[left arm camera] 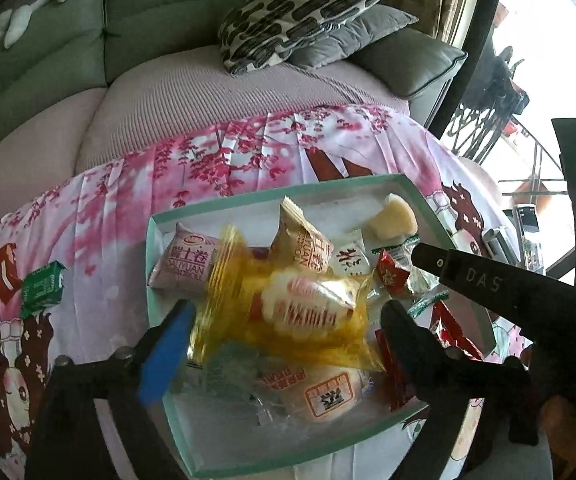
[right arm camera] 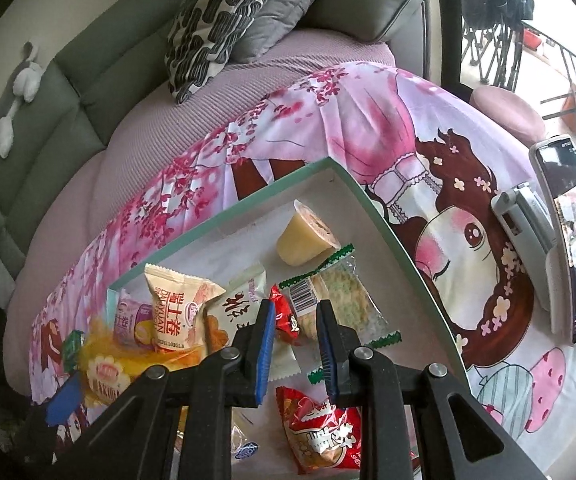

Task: Organize snacks
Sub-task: 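Carry the bread pack and red candy over the tray and release both, then move both tools back toward the green box and red box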

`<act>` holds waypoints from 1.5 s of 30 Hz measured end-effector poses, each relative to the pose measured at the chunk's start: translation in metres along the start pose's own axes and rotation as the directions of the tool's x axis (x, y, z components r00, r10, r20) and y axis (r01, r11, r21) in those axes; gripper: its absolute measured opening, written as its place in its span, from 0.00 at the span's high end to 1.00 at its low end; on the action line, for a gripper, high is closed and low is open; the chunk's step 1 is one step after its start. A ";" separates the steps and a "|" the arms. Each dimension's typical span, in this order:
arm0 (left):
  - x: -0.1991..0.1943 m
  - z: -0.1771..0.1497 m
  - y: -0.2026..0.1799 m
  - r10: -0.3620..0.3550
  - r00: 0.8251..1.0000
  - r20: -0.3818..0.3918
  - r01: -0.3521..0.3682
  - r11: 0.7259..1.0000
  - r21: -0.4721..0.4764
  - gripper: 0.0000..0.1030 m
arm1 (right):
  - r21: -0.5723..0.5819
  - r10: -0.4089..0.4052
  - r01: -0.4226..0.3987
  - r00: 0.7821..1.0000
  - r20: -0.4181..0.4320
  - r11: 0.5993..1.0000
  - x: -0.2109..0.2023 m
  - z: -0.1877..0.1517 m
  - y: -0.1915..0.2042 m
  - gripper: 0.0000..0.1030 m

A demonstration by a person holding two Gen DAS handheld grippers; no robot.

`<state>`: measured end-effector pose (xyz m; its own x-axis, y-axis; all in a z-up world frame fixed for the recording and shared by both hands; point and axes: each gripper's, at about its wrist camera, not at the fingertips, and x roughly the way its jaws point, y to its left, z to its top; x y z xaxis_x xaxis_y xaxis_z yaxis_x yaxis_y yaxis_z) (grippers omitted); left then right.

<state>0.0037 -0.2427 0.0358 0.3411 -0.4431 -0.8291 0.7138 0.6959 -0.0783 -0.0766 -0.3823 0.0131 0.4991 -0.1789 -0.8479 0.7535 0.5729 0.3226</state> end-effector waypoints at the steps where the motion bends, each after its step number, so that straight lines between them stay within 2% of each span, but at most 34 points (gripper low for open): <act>1: -0.001 0.001 0.000 0.000 1.000 0.004 0.000 1.000 0.000 0.08 | 0.002 0.000 0.000 1.000 0.003 1.000 -0.001 0.000 0.000 0.77; 11: -0.014 0.004 0.020 0.000 0.999 0.036 0.002 0.998 -0.055 0.08 | 0.003 0.001 -0.001 1.000 0.005 1.000 -0.002 0.000 0.000 0.77; 21: -0.021 0.001 0.073 0.045 0.998 0.044 -0.034 0.974 -0.223 0.08 | -0.012 0.001 -0.001 1.000 -0.008 1.000 0.001 0.000 0.005 0.77; 23: -0.020 -0.002 0.085 0.060 0.998 0.036 -0.048 0.963 -0.266 0.08 | -0.021 -0.002 0.002 1.000 -0.019 1.000 0.003 0.000 0.006 0.66; 25: -0.020 -0.005 0.095 0.082 0.996 0.032 -0.068 0.949 -0.307 0.08 | -0.033 -0.010 0.009 1.000 -0.019 0.999 0.004 -0.001 0.009 0.38; 28: -0.020 -0.009 0.112 0.153 0.988 0.025 -0.134 0.922 -0.362 0.08 | -0.058 -0.020 0.018 1.000 -0.021 0.998 0.005 -0.002 0.013 0.31; 30: -0.019 -0.013 0.124 0.207 0.978 0.007 -0.188 0.900 -0.393 0.00 | -0.078 -0.017 0.016 1.000 -0.021 0.997 0.006 -0.003 0.017 0.23; 31: -0.019 -0.015 0.131 0.230 0.973 -0.002 -0.211 0.887 -0.410 0.00 | -0.089 -0.017 0.015 1.000 -0.020 0.996 0.006 -0.003 0.020 0.20; 32: -0.020 -0.017 0.136 0.238 0.971 -0.008 -0.219 0.879 -0.424 0.00 | -0.101 -0.017 0.015 1.000 -0.017 0.995 0.006 -0.004 0.022 0.19; 36: -0.024 -0.026 0.164 0.269 0.963 -0.030 -0.248 0.833 -0.495 0.00 | -0.153 -0.013 0.013 1.000 0.002 0.988 0.004 -0.007 0.036 0.00; 41: -0.034 -0.038 0.191 0.309 0.950 -0.037 -0.276 0.783 -0.558 0.00 | -0.203 0.000 0.002 1.000 0.010 0.979 0.002 -0.011 0.053 0.00; 45: -0.042 -0.045 0.206 0.332 0.942 -0.043 -0.292 0.754 -0.589 0.00 | -0.224 0.004 0.003 1.000 0.031 0.975 -0.003 -0.012 0.063 0.00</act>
<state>0.1094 -0.0550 0.0297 0.5321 -0.1627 -0.8309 0.0783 0.9866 -0.1431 -0.0356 -0.3357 0.0305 0.5153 -0.2014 -0.8330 0.6398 0.7371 0.2176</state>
